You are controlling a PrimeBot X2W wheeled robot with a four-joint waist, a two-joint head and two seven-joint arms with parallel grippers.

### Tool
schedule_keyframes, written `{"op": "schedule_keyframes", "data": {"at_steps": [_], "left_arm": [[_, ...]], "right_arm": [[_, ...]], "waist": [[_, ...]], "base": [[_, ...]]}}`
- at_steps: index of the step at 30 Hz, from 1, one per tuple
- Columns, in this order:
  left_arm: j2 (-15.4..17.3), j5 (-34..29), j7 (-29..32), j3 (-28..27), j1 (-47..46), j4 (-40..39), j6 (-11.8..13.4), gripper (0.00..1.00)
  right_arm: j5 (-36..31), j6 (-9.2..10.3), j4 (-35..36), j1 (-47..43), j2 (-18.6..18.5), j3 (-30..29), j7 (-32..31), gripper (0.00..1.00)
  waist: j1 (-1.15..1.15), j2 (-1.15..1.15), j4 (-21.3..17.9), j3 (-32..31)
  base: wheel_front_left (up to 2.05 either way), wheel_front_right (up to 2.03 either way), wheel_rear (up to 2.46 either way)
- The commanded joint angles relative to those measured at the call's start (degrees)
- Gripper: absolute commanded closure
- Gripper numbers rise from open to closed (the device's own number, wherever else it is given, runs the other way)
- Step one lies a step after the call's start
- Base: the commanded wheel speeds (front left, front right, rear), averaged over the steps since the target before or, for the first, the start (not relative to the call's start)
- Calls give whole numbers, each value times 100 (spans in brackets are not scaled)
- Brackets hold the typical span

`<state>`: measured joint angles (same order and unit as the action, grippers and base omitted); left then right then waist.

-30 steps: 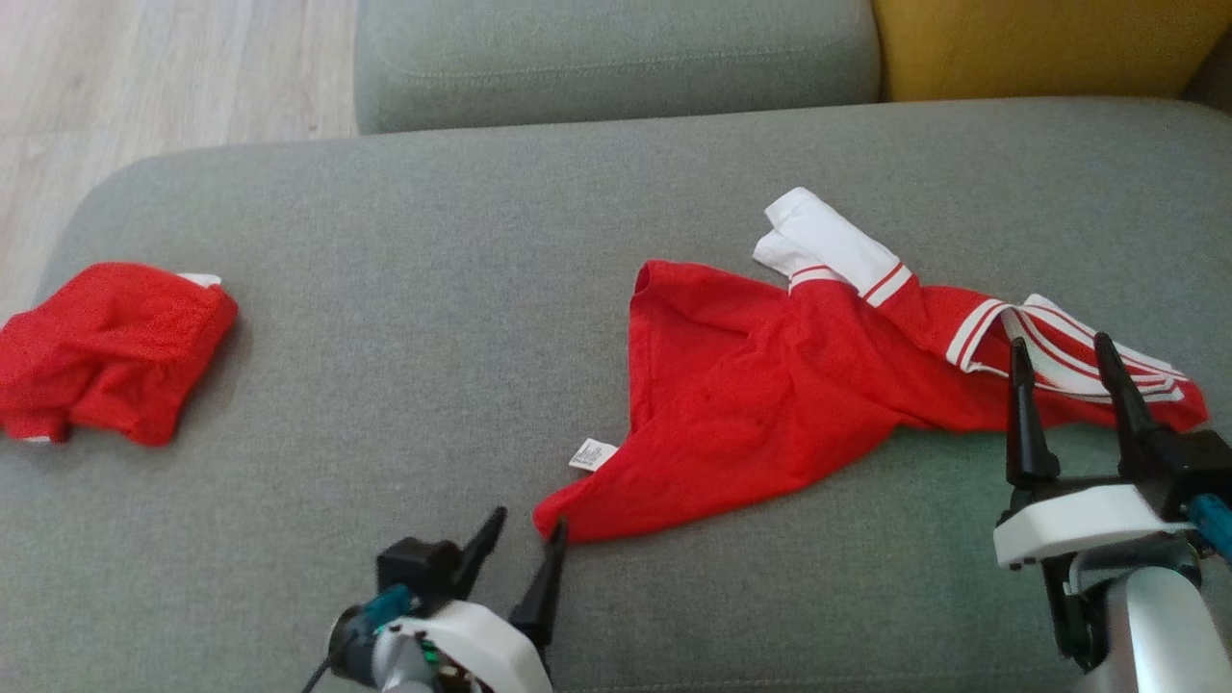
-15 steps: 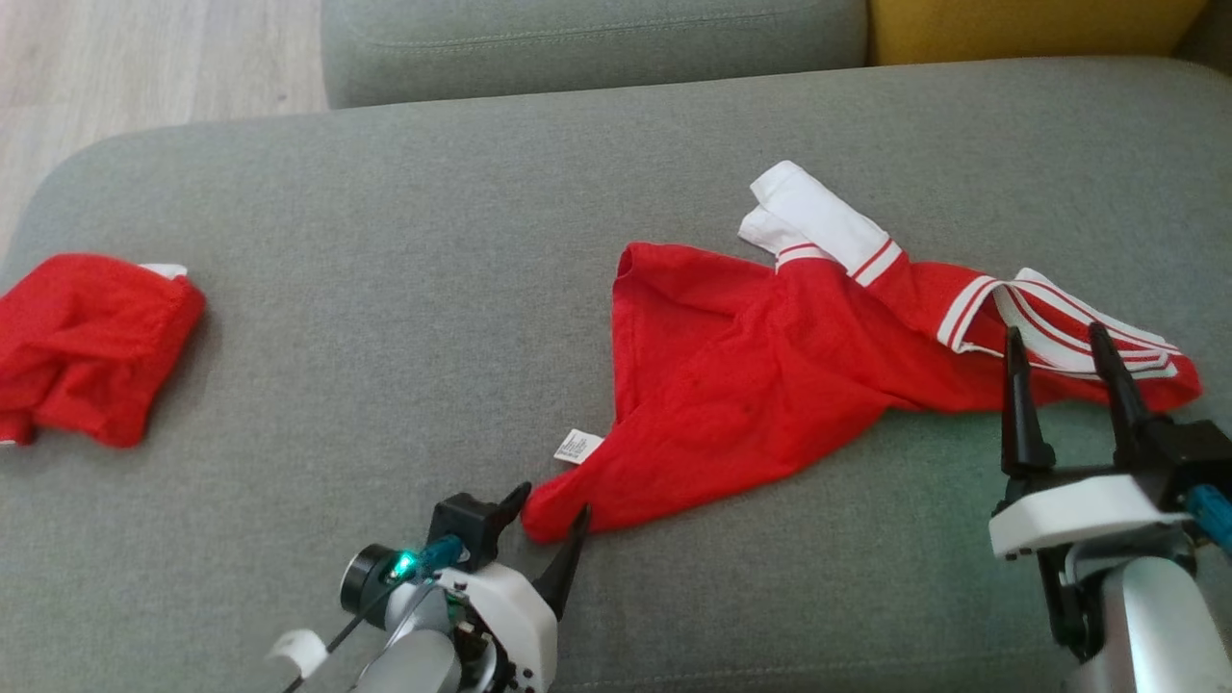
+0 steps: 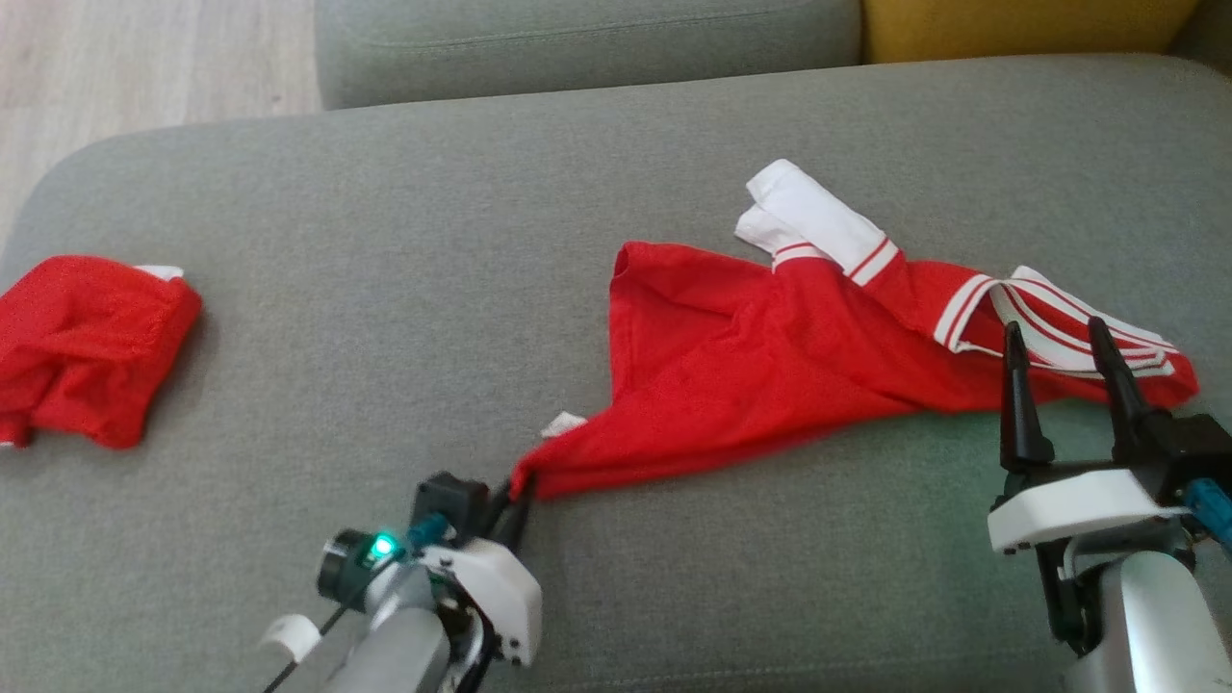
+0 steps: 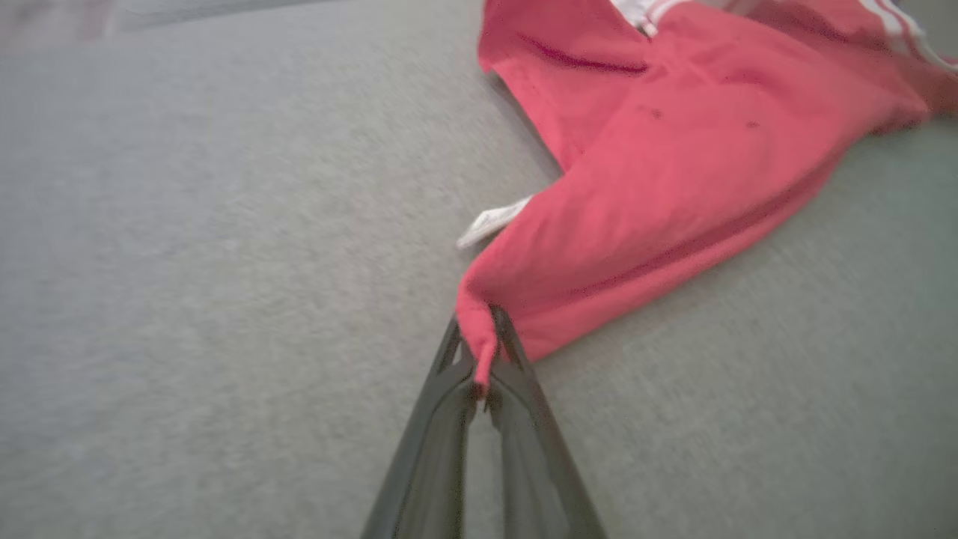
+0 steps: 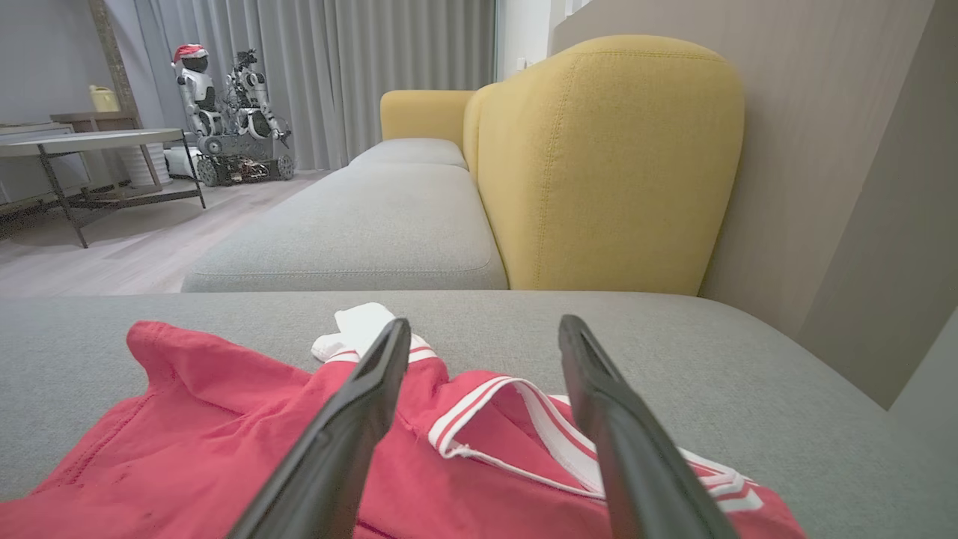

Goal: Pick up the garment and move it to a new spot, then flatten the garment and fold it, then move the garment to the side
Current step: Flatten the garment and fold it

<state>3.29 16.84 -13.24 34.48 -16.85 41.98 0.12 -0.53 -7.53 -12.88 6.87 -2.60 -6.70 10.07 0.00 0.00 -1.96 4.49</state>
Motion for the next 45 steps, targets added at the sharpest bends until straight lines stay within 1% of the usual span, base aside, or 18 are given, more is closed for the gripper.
{"op": "schedule_keyframes", "data": {"at_steps": [1,5,8,10,12,13,15,18,20,25,28,32,33,35,38,45], "left_arm": [[89,38,-90,-261,-312,-212,128,100],[189,-117,-165,-515,-392,-642,582,100],[293,-392,-172,-672,-366,-1376,824,100],[349,-547,-173,-630,-221,-1707,786,100],[363,-605,-174,-518,-45,-1771,654,100],[363,-605,-174,-518,-45,-1771,654,100],[323,-565,-174,-434,86,-1696,528,100],[238,-511,-174,-314,140,-1508,388,100],[163,-453,-174,-248,109,-1379,318,100],[16,-333,-175,-87,-115,-1285,232,100],[-23,-283,-175,72,-268,-1305,201,100],[-37,-64,-175,331,-424,-1441,218,100],[-39,83,-175,482,-490,-1521,286,100],[-39,197,-175,615,-559,-1570,356,100],[-40,327,-175,765,-639,-1589,439,100],[-40,461,-175,940,-804,-1630,555,100]], "right_arm": [[-33,4,164,302,-28,138,17,0],[-64,4,160,345,-28,184,7,0],[-60,4,140,387,-28,234,-7,0],[-63,4,111,422,-28,298,-38,0],[-83,4,57,481,-28,366,-124,0],[-83,4,57,481,-28,366,-124,0],[-154,4,-35,627,-28,447,-282,0],[-482,4,-303,1025,-28,582,-661,0],[-499,4,-523,1387,-58,621,-812,0],[-845,4,-1456,2328,-616,967,-1238,0],[-793,4,-2139,2890,-936,1161,-1523,0],[-531,4,-2967,3551,-1200,1409,-1827,0],[-414,4,-3293,3831,-1288,1522,-1928,0],[-326,4,-3565,4072,-1339,1618,-1981,0],[-251,4,-3928,4355,-1357,1803,-2036,0],[-176,4,-4594,4834,-1325,1693,-2076,0]], "waist": [[0,0,43,-12],[0,0,168,-60],[0,0,266,-91],[0,0,323,-104],[0,0,383,-92],[0,0,383,-92],[0,0,444,-46],[0,0,574,79],[0,0,689,182],[0,0,1047,514],[0,0,1289,725],[0,0,1536,959],[0,0,1621,1067],[0,0,1688,1164],[0,0,1750,1279],[0,0,1807,1509]], "base": [[0,0,0],[0,0,0],[0,0,0],[0,0,0],[0,0,0],[0,0,0],[0,0,0],[0,0,0],[0,0,0],[0,0,0],[0,0,0],[0,0,0],[0,0,0],[0,0,0],[0,0,0],[0,0,0]]}}
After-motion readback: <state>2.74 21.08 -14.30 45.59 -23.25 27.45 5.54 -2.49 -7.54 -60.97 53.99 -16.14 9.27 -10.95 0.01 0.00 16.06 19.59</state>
